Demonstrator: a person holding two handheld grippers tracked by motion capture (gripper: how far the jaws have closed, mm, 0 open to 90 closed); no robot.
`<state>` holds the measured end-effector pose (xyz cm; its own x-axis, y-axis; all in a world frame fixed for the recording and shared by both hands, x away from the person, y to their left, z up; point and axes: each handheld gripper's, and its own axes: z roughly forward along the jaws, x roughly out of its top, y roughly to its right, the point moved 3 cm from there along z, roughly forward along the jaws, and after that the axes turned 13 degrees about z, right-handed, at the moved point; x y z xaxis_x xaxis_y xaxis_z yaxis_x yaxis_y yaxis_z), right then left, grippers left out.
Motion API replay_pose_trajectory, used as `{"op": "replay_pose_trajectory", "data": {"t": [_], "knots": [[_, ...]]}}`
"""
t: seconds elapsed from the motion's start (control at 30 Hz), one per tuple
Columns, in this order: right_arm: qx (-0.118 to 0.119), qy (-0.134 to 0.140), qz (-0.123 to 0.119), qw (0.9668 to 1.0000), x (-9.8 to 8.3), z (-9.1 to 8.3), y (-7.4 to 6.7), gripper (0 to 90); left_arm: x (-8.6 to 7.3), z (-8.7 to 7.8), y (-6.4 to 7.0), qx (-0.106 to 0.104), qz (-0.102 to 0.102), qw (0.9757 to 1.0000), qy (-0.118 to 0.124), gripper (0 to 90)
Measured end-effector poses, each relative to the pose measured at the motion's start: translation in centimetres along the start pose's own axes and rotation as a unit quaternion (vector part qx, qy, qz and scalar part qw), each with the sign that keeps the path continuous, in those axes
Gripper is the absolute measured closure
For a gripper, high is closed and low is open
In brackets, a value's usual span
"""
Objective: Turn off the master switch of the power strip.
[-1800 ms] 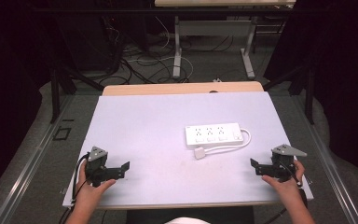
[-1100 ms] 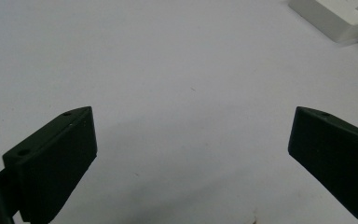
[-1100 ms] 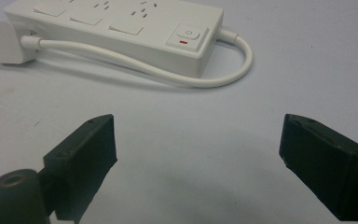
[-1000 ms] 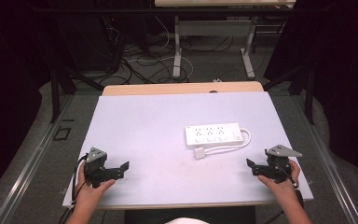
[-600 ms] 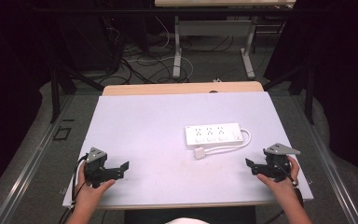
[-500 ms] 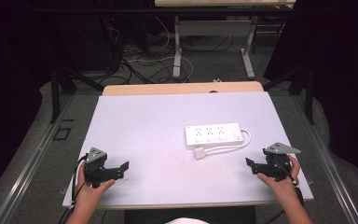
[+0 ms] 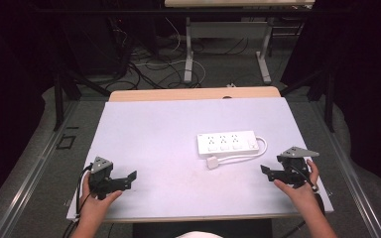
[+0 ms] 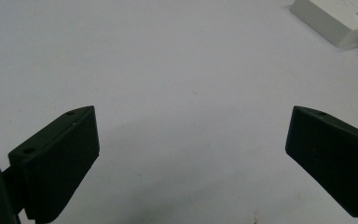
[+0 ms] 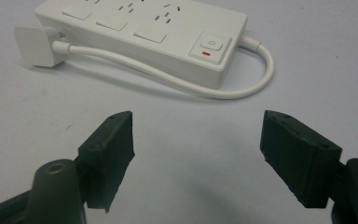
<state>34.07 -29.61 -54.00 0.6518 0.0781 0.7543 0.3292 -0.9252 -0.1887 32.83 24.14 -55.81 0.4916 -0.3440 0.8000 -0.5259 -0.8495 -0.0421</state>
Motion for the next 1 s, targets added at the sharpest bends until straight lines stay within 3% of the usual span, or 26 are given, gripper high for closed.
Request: {"op": "replay_pose_trajectory", "data": {"t": [0.43,0.67,0.87,1.0], "knots": [[0.012,-0.024,-0.006,0.9996,1.6,0.0,-0.5,28.3,-0.1,0.1,0.0,-0.001,-0.002,1.0,-0.003,2.8],[0.007,-0.031,-0.017,0.9994,2.6,0.1,-0.4,30.5,-0.1,0.1,0.1,-0.001,-0.002,1.0,-0.002,3.0],[0.013,-0.043,-0.004,0.999,3.4,0.1,-0.5,31.0,-0.1,0.2,0.1,-0.001,-0.003,1.0,-0.002,3.1],[0.008,-0.05,-0.009,0.9987,3.8,0.2,-0.4,31.9,-0.1,0.2,0.1,-0.001,-0.002,1.0,-0.002,3.1]]}}
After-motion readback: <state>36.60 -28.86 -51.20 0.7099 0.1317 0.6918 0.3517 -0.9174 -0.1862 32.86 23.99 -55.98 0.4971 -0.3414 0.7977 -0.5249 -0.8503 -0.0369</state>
